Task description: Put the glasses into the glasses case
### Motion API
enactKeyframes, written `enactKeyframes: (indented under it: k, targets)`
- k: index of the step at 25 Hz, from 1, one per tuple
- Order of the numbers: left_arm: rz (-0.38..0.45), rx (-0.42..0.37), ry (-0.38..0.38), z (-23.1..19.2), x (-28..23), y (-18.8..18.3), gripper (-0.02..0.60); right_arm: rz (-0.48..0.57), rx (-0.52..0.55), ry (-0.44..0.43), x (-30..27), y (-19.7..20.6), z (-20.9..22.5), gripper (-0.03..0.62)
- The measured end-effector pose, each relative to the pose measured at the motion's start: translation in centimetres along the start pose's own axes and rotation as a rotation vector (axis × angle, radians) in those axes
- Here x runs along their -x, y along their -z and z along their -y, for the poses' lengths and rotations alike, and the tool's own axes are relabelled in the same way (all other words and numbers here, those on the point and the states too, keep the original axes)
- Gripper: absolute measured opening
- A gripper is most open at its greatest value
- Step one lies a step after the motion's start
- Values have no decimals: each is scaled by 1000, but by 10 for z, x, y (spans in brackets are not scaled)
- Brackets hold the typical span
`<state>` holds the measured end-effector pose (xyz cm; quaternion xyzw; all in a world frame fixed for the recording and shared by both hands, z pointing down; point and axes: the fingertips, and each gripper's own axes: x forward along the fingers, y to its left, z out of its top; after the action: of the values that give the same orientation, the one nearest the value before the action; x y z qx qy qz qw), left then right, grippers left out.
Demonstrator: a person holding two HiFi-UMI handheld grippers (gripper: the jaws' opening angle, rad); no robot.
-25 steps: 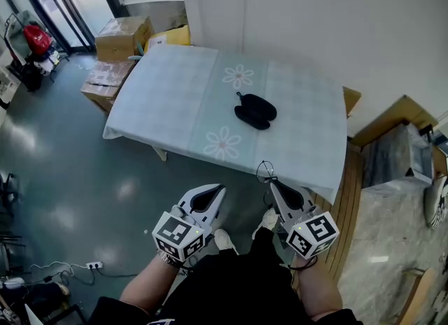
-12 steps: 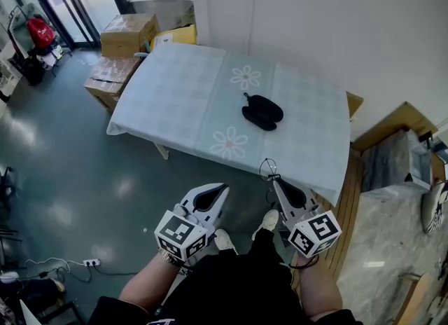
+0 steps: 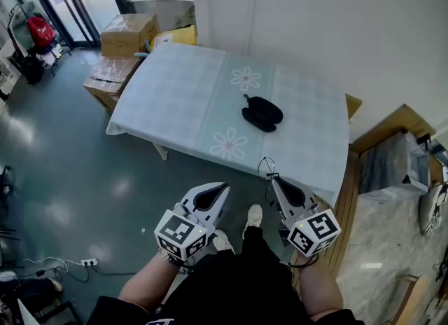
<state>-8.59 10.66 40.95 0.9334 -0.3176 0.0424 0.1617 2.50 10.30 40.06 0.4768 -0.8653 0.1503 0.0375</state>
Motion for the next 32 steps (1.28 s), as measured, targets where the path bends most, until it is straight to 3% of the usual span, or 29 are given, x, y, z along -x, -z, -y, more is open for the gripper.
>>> enactKeyframes:
  k: [32]
  targets:
    - [-44, 6, -74, -22, -90, -13, 28, -12, -8, -109, -52, -32, 91, 31]
